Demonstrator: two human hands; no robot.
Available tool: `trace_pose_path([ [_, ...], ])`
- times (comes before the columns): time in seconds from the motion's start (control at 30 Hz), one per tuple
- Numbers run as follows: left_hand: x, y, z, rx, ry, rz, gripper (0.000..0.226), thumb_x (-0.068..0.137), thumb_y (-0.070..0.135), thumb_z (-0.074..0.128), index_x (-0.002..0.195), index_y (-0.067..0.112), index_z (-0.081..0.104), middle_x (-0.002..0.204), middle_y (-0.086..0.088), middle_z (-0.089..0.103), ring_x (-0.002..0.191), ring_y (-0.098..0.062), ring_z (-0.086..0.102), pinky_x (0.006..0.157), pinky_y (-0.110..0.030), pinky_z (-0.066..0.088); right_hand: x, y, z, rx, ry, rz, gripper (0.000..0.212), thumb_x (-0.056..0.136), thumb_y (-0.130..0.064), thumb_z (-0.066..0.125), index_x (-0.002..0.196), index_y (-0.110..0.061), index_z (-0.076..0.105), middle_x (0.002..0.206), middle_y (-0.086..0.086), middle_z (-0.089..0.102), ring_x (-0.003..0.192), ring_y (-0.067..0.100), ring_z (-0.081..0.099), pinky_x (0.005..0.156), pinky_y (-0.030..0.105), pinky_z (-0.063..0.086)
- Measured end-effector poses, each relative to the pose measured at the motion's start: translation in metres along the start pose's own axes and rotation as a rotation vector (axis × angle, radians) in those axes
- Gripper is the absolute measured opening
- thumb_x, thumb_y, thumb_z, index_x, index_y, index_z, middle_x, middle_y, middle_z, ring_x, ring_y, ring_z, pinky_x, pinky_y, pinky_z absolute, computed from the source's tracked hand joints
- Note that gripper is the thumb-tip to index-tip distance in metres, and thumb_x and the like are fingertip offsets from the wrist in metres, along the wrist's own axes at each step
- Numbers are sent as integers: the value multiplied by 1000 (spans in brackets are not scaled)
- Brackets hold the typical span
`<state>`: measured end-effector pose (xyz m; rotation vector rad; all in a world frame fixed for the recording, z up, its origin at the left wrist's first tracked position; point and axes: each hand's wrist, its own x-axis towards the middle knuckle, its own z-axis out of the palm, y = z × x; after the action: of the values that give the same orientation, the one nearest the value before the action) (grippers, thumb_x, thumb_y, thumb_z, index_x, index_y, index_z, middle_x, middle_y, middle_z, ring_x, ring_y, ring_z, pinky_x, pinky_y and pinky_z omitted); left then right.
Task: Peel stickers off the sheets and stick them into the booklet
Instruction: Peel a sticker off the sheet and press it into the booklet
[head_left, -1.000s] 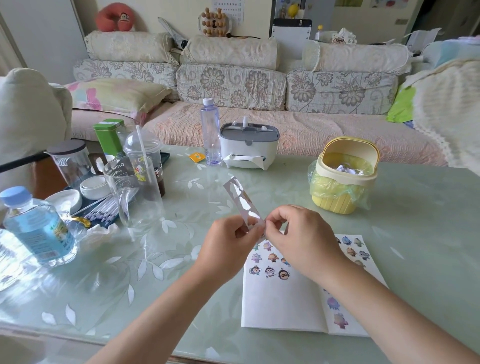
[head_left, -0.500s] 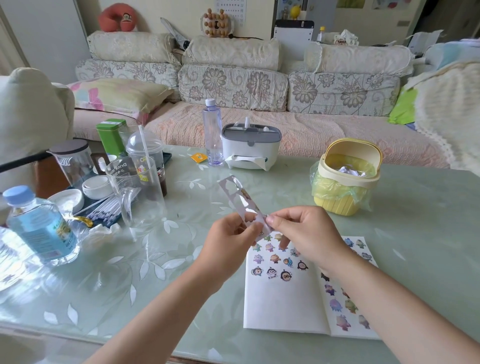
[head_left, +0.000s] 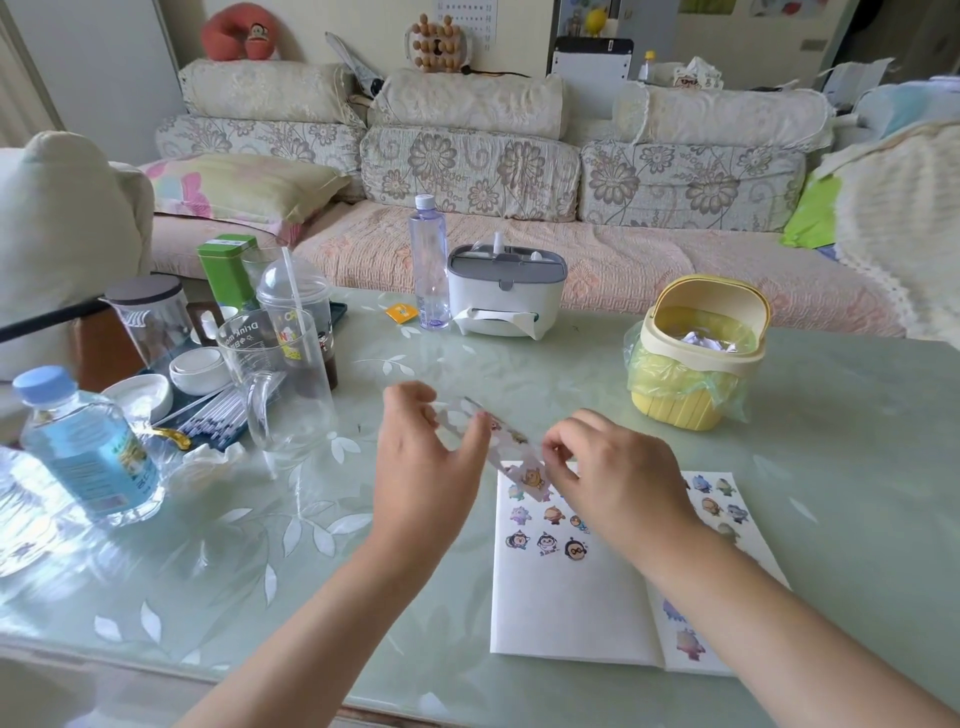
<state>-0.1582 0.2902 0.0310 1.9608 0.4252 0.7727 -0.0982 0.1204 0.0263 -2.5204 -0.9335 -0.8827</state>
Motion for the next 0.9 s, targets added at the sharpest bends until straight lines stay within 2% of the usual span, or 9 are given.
trace_pose_path([
  [0.07, 9, -6, -4, 170, 69, 300, 22, 86, 27, 69, 100, 21, 52, 94, 7, 48, 90, -15, 46, 81, -27, 36, -2, 2, 7, -28, -8, -96, 10, 78, -23, 72, 73, -25, 64, 71, -5, 60, 53, 17, 58, 43, 23, 33],
  [0.13, 15, -18, -3, 322, 29, 439, 15, 84, 28, 66, 98, 24, 62, 101, 5, 51, 94, -17, 46, 84, -28, 36, -6, 0, 14, -9, -48, -123, 14, 71, -18, 77, 71, -25, 65, 71, -4, 59, 55, 19, 59, 42, 24, 35],
  [0.27, 11, -44, 5, 389, -466, 419, 28, 93, 21, 61, 120, 27, 68, 128, 8, 57, 119, -15, 50, 97, -21, 36, -18, -2, 33, 7, -165, -133, 11, 65, -21, 71, 66, -24, 61, 68, -4, 55, 52, 21, 57, 42, 23, 34],
  [0.33, 7, -56, 10, 458, -669, 399, 38, 96, 20, 54, 132, 30, 61, 140, 12, 52, 131, -11, 42, 104, -28, 39, -24, -2, 42, 14, -225, -137, 13, 62, -24, 73, 66, -25, 61, 66, -5, 54, 51, 20, 57, 46, 23, 32],
  [0.4, 2, -65, 14, 488, -781, 416, 37, 97, 21, 50, 132, 30, 60, 139, 14, 52, 133, -12, 40, 103, -34, 41, -28, -3, 49, 9, -251, -145, 4, 65, -30, 64, 69, -28, 65, 66, -7, 56, 53, 18, 60, 47, 23, 36],
  [0.5, -1, -72, 15, 530, -843, 424, 42, 101, 25, 45, 143, 33, 50, 150, 19, 42, 139, -9, 30, 110, -36, 35, -31, -2, 56, -22, -259, -173, 23, 76, -36, 49, 69, -29, 70, 64, -6, 53, 52, 17, 59, 45, 22, 35],
  [0.6, -1, -80, 13, 603, -870, 451, 45, 106, 33, 37, 151, 33, 35, 159, 19, 25, 146, -9, 16, 118, -40, 25, -32, 1, 64, -11, -253, -183, 29, 83, -34, 46, 69, -29, 71, 66, -6, 52, 53, 18, 59, 44, 25, 40],
  [0.77, -4, -95, 15, 675, -894, 460, 53, 108, 38, 26, 159, 32, 12, 166, 16, 0, 154, -12, -4, 124, -30, 3, -34, 4, 63, 98, -279, -61, 17, 83, -34, 59, 77, -33, 74, 73, -9, 59, 60, 16, 61, 48, 28, 44],
  [0.9, -6, -98, 17, 702, -875, 458, 54, 108, 41, 20, 159, 32, 6, 166, 15, -5, 153, -10, -9, 123, -28, -3, -33, 6, 57, 14, -241, -190, 9, 81, -29, 64, 75, -31, 70, 68, -7, 54, 57, 16, 57, 47, 24, 40],
])
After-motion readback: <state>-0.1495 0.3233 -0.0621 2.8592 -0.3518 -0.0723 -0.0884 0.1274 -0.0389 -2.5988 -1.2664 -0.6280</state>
